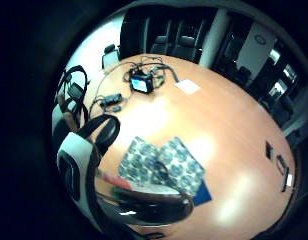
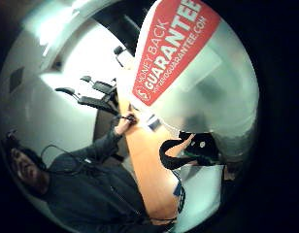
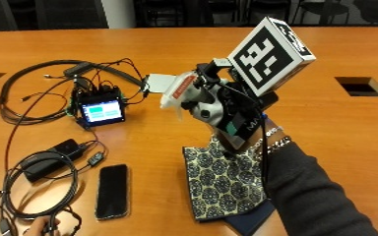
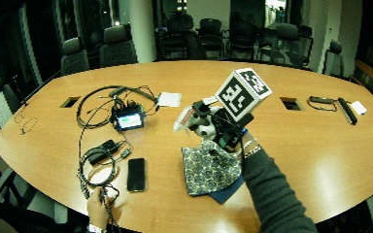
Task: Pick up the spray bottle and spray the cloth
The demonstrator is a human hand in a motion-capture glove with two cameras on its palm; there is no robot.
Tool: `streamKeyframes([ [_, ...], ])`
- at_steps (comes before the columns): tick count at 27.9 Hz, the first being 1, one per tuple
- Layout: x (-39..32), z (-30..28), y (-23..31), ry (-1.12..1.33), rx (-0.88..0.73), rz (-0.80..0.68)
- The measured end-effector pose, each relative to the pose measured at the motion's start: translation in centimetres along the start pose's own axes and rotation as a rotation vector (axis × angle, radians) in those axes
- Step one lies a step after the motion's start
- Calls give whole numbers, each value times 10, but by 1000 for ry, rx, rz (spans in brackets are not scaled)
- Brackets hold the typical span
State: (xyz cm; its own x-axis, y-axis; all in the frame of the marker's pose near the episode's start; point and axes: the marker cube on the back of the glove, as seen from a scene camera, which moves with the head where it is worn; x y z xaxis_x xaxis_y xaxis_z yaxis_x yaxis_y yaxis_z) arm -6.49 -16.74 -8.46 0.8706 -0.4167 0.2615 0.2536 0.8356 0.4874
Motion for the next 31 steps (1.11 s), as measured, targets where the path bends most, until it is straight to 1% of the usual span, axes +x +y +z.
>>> streamKeyframes([
  [5,-14,17,-26,-227,146,37],
  [9,-14,35,-35,-412,295,117],
  [13,-6,52,-42,-501,399,205],
  [17,10,74,-55,-533,438,281],
  [22,28,107,-64,-508,484,347],
  [27,46,131,-61,-458,527,387],
  [31,50,136,-59,-453,540,408],
])
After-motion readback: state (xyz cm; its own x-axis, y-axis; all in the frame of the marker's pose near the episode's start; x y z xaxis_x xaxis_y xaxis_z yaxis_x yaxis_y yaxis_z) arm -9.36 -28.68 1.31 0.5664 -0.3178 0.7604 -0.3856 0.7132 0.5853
